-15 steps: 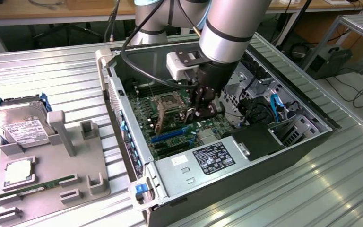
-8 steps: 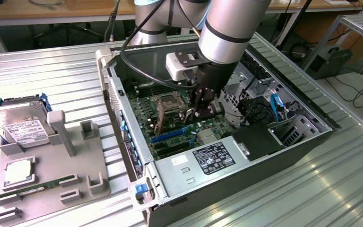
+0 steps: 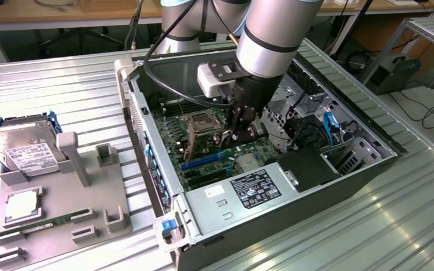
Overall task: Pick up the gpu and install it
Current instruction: 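Insert the gpu into the slot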
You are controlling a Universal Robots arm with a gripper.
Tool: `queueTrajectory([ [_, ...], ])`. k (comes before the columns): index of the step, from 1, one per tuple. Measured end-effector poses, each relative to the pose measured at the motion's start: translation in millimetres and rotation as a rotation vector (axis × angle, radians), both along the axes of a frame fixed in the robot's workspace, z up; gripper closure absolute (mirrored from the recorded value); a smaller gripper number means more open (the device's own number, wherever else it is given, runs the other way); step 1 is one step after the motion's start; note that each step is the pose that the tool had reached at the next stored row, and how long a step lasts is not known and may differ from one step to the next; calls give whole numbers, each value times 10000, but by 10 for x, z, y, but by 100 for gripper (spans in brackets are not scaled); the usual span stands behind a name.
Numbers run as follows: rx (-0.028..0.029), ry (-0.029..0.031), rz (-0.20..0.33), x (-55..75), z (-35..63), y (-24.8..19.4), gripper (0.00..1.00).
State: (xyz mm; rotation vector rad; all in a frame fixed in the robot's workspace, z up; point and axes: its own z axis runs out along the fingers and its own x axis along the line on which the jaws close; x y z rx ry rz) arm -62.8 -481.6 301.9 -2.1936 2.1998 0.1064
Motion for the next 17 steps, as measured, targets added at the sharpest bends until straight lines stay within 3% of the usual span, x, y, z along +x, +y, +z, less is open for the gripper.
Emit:
queueTrajectory([
  [17,0,0,0,-26,-32,0,74],
])
